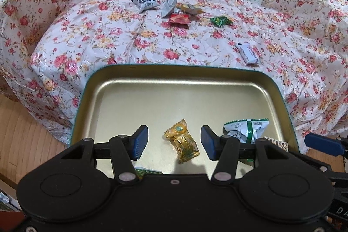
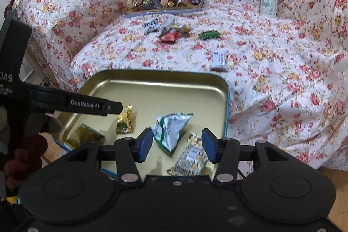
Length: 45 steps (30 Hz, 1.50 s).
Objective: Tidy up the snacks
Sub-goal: 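Move both tools back toward the scattered snacks, then grasp the yellow-silver pack with the right gripper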
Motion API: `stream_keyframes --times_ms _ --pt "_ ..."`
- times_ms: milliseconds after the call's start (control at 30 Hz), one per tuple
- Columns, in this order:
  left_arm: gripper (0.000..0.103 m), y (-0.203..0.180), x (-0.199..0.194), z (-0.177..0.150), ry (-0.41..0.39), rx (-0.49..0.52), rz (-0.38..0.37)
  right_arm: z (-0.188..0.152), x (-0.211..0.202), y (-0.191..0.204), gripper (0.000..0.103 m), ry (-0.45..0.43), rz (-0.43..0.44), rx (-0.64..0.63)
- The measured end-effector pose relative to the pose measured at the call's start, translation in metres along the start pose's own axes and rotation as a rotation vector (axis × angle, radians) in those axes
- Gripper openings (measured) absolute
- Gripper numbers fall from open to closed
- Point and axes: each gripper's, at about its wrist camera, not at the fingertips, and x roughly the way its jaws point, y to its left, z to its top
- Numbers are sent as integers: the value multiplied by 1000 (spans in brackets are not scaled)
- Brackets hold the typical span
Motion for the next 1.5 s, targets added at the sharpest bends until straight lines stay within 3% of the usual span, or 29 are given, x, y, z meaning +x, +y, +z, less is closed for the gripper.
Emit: stream_keyframes --times_ms 100,267,400,600,733,967,1500 --pt "59 2 -4 3 -25 2 14 6 -4 2 56 -61 -14 5" --pt "59 7 -14 10 -98 -7 31 23 -12 0 71 -182 -34 31" --pt "59 9 -20 17 -144 -13 42 42 -14 3 74 -245 -46 20" --pt "61 8 -26 29 -212 12 50 64 -17 9 100 -377 -31 3" --pt "66 10 -30 39 -266 -4 45 81 -13 17 100 -426 -67 -52" --pt "71 10 -29 57 -327 22 76 109 4 9 101 -432 -79 -36" --pt "72 16 25 102 -237 64 72 152 79 -19 100 -311 -84 11"
